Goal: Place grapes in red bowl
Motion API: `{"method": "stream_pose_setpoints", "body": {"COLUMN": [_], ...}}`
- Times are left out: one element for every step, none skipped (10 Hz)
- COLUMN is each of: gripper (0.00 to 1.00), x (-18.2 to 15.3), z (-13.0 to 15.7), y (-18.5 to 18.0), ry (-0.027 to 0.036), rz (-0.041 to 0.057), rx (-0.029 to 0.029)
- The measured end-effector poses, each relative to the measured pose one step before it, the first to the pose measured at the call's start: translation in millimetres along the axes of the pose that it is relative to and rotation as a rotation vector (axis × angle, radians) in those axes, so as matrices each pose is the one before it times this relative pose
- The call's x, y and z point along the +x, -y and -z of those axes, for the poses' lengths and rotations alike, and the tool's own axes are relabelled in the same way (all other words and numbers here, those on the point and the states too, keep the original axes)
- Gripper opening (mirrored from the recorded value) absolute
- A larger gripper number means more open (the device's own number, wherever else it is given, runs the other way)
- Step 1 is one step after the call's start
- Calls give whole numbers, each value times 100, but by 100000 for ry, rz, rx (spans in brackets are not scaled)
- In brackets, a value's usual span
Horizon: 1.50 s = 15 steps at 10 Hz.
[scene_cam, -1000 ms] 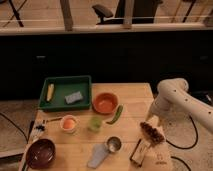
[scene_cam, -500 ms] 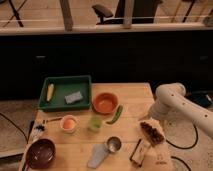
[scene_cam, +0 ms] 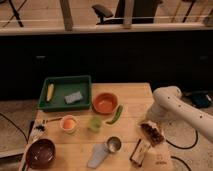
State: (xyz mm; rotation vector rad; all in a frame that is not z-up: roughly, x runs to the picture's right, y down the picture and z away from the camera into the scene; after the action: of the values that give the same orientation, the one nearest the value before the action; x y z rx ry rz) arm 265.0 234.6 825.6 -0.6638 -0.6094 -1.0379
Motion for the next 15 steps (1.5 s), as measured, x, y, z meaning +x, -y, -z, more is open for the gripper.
{"method": "stream_pose_setpoints", "body": {"gripper": [36, 24, 15, 6, 0, 0, 0, 0, 0, 0, 0, 0, 0, 0, 0], "x": [-14, 62, 36, -8, -2, 6, -6, 36, 294, 112, 116, 154, 218, 207, 168], "z": [-361, -290, -197, -74, -13, -7, -14, 130, 847, 1117, 2022, 1624, 1493, 891, 764], "y": [63, 61, -18, 142, 38, -46, 7, -96, -810, -146, -43, 39, -307, -100, 74], "ry": [826, 746, 475, 364, -40, -23, 22, -145, -1097, -480, -526, -335, -388, -119, -51], "rz": [176, 123, -77, 28, 147, -6, 29, -320, -1995, -1309, -1976, -1716, -2097, -1551, -1179], "rx": [51, 96, 238, 364, -62, -122, -27, -24, -169, 618, 689, 562, 273, 311, 379]}}
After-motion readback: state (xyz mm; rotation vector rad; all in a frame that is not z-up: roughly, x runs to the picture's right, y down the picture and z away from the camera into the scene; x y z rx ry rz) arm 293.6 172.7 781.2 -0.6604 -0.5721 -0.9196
